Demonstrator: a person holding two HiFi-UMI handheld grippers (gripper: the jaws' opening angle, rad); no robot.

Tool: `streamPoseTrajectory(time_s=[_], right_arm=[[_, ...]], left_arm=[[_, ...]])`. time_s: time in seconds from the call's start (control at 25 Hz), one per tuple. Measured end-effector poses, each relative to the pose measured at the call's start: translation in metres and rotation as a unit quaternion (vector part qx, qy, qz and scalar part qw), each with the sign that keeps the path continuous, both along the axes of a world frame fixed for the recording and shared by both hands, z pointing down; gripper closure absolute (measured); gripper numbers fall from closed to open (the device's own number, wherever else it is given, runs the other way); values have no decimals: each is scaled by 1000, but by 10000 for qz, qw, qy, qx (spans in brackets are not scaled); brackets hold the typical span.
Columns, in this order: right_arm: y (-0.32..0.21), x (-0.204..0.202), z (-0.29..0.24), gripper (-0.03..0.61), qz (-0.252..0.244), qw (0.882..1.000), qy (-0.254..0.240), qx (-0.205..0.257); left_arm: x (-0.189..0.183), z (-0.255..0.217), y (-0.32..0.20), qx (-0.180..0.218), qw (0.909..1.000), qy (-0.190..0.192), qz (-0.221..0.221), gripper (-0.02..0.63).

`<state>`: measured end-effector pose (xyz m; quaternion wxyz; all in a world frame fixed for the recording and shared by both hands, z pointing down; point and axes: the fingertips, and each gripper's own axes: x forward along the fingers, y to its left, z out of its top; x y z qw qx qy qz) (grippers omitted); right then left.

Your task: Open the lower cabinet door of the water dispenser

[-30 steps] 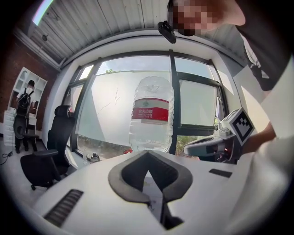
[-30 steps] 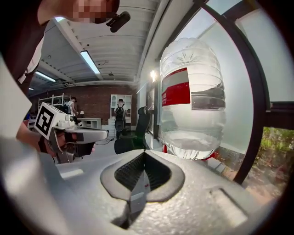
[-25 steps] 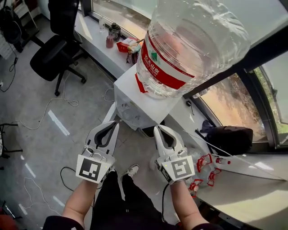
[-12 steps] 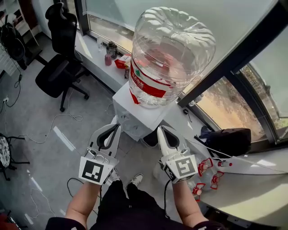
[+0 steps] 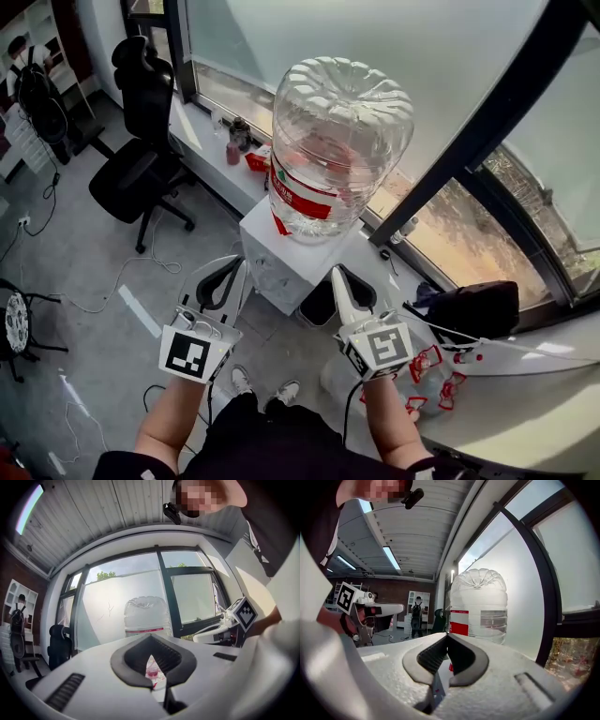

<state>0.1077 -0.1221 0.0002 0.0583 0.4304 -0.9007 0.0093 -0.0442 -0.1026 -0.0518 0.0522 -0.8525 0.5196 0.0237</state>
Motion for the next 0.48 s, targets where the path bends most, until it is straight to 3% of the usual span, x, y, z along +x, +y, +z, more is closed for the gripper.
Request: streamPoseTrajectory(time_s=[0.48], right_arm=[[16,42,-39,574,359,9988,-82,329]], left_arm=[[-24,-40,22,356,9989,-153,-257,607]])
